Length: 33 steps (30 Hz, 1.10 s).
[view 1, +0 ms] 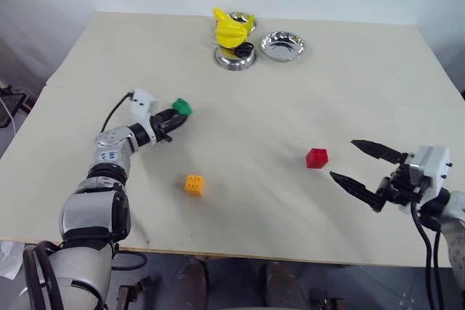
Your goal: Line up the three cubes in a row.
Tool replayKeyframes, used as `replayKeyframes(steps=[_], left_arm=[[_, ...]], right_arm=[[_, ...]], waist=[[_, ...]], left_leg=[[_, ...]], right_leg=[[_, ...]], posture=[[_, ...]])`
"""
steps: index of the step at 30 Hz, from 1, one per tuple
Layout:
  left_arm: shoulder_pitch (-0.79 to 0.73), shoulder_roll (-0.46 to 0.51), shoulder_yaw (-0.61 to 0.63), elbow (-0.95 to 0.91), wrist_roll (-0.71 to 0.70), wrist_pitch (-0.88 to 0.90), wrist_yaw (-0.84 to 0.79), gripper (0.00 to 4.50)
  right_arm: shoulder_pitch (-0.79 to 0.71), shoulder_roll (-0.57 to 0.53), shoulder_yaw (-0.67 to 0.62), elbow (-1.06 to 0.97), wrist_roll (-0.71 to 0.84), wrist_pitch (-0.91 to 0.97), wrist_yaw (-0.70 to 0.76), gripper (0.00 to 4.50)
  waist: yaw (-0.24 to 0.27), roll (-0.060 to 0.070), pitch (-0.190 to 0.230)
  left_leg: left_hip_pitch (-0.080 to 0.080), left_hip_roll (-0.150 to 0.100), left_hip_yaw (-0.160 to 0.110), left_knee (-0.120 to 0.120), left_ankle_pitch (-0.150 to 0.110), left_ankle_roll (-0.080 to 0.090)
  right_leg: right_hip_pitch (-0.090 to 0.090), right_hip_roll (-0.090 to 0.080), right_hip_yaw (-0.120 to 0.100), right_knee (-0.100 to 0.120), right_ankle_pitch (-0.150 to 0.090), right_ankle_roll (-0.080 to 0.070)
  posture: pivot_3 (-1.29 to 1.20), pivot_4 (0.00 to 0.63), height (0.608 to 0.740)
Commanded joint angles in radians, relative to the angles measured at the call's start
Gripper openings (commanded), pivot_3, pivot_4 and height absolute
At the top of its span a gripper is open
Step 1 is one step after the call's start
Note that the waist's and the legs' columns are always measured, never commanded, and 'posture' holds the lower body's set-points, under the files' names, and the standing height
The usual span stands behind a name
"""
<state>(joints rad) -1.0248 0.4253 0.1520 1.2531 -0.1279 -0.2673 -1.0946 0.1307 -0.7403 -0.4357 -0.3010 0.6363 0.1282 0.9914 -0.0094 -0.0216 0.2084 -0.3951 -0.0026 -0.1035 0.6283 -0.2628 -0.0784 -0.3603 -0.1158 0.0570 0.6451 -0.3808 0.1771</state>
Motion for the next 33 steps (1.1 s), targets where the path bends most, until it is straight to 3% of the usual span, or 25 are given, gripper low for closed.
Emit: replayKeyframes(steps=[1, 6, 14, 26, 33], left_arm=[[-0.041, -0.028, -0.041, -0.1, -0.025, -0.015, -0.26, 1.48], [-0.058, -0.111, -0.121, -0.114, 0.027, -0.009, -0.317, 1.48], [-0.071, -0.234, -0.227, -0.059, 0.134, -0.048, -0.224, 1.48], [-0.11, -0.295, -0.255, -0.012, 0.173, -0.018, -0.158, 1.48], [-0.117, -0.282, -0.272, 0.002, 0.21, -0.035, -0.143, 1.48]], right_arm=[[0.063, -0.044, -0.114, -0.039, 0.037, 0.016, 0.042, 4.5], [0.134, -0.075, -0.19, -0.049, 0.052, 0.044, 0.082, 4.5], [0.162, -0.043, -0.199, -0.112, 0.054, 0.064, 0.053, 4.5], [0.211, -0.004, -0.197, -0.172, 0.054, 0.071, 0.017, 4.5], [0.2, -0.011, -0.198, -0.176, 0.061, 0.087, 0.016, 4.5]], waist=[[0.008, 0.0, 0.0], [0.009, -0.001, 0.0], [0.008, -0.002, 0.001], [0.008, -0.002, 0.001], [0.009, -0.002, 0.001]], left_leg=[[0.0, 0.0, 0.0, 0.0, 0.0, 0.0], [0.0, 0.0, 0.0, 0.001, -0.001, 0.001], [-0.001, 0.0, 0.0, 0.001, -0.001, 0.001], [-0.001, 0.0, 0.0, 0.002, -0.001, 0.001], [-0.001, 0.0, 0.0, 0.002, -0.001, 0.001]], right_leg=[[0.0, 0.0, 0.0, 0.0, 0.0, 0.0], [0.001, 0.0, 0.0, -0.001, 0.0, 0.0], [0.0, 0.0, 0.0, 0.0, 0.0, 0.0], [0.0, 0.0, 0.0, 0.0, 0.0, 0.001], [0.0, 0.0, 0.0, 0.0, 0.0, 0.001]], posture=[[0.0, 0.15, 0.74], [0.0, 0.15, 0.74], [0.0, 0.15, 0.74], [0.0, 0.15, 0.74], [0.0, 0.15, 0.74]])
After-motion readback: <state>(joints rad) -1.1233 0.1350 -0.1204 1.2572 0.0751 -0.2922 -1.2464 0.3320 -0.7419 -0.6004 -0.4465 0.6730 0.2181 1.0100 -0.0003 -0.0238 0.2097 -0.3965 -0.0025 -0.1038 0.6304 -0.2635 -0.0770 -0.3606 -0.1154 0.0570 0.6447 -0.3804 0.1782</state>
